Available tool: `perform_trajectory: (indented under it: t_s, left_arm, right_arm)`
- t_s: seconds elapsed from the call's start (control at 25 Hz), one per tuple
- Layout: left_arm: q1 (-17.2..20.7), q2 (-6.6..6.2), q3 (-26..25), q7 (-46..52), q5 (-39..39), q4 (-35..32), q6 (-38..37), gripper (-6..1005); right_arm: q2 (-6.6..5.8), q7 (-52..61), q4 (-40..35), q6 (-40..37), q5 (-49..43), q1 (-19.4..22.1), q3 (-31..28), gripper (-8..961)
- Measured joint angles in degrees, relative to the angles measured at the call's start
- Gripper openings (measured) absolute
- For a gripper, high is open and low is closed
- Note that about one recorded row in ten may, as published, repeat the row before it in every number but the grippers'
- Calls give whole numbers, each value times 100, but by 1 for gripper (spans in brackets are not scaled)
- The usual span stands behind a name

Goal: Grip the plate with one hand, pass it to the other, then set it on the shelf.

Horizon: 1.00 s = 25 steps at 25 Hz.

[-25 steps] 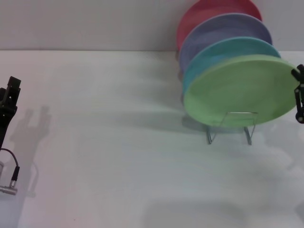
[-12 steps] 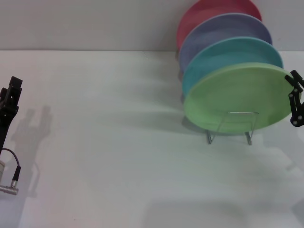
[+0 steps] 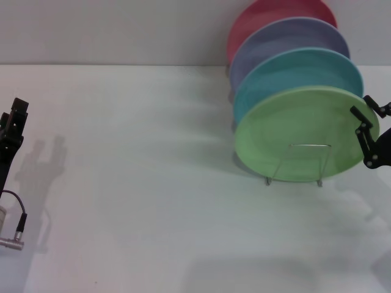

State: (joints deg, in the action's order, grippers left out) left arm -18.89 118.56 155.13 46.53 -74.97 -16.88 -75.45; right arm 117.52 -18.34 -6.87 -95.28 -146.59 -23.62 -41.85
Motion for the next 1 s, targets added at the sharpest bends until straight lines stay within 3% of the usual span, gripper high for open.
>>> perform_trajectory:
  t_s: [0.36, 0.44, 0.6, 0.64, 0.68, 0.72, 0.88, 1.0]
  left_arm:
    - [-31, -2, -18, 14, 0, 8, 2, 555]
    - [-40, -6, -18, 14, 0, 27, -7, 559]
    - [-44, -7, -18, -5, 0, 45, -30, 577]
    - [-44, -8, -18, -26, -1, 73, -34, 581]
    - [-50, -9, -18, -62, 0, 153, -41, 586]
    - [-57, -6, -22, -110, 0, 208, -42, 590]
    - [-70, -8, -35, -680, 11, 269, -80, 607]
    - [-124, -8, -36, -1830, 213, 266, -241, 621]
  right_arm:
    - [-31, 616, -18, -721, 154, 210, -28, 204]
    - [-82, 1383, -30, -1237, 611, 337, -28, 267]
    - [-167, 2574, -28, -1598, 1505, 448, -33, 292]
    - [-198, 3500, -42, -1540, 2351, 460, -35, 299]
    - [-198, 3500, -42, -1540, 2351, 460, -35, 305]
    - [-207, 4425, -147, -1281, 3109, 419, -21, 311]
    - [-247, 5372, -348, -798, 3604, 340, -3, 336]
    - [-335, 5873, -489, -301, 3643, 282, 86, 355]
